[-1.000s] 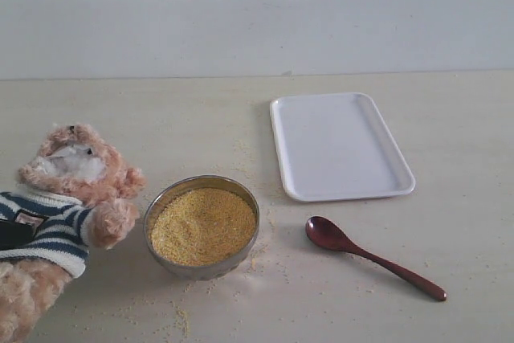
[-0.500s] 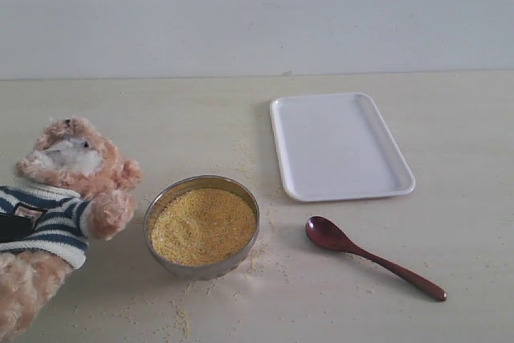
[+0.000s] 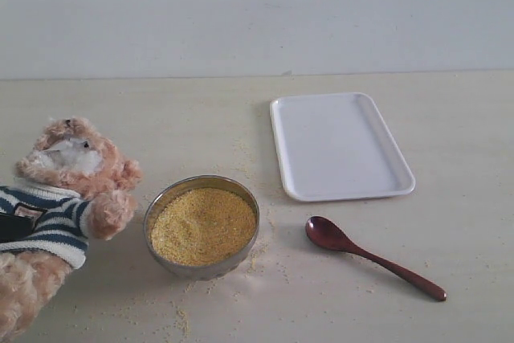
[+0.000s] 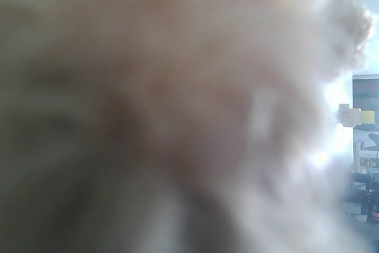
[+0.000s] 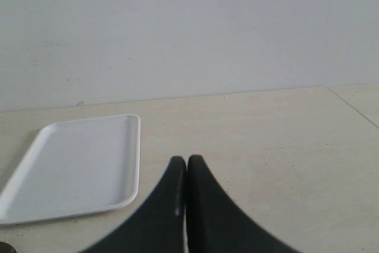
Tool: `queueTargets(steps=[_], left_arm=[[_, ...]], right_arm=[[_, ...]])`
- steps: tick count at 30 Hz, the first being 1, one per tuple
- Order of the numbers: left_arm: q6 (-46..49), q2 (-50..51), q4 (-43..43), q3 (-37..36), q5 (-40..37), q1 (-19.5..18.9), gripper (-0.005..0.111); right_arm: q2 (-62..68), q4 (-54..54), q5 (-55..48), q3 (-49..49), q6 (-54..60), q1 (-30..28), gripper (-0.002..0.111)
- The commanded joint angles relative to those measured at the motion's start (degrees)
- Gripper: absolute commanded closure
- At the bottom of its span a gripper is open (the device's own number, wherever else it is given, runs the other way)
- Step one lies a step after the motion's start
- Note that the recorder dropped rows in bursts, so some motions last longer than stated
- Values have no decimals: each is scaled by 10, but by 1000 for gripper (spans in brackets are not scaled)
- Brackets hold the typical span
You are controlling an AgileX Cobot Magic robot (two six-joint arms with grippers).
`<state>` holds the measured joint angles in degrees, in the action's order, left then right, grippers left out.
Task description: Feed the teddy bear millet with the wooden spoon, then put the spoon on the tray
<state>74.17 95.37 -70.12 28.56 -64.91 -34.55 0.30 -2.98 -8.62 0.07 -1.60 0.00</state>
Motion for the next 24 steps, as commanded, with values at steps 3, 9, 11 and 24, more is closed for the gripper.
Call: queueTargets(steps=[3,9,11,24], left_arm=[[5,-1,-10,2,-17,-2,102],[5,-1,-10,2,-17,-2,102],[5,-1,-10,2,-17,-2,102],[5,-1,-10,2,-17,-2,102]], right_arm=[[-3,3,3,-1,1,0,108],[-3,-160,6,-1,-155,0,108],[-3,-258,24,-1,-232,0,108],[-3,-325,-158,-255,93,0,108]])
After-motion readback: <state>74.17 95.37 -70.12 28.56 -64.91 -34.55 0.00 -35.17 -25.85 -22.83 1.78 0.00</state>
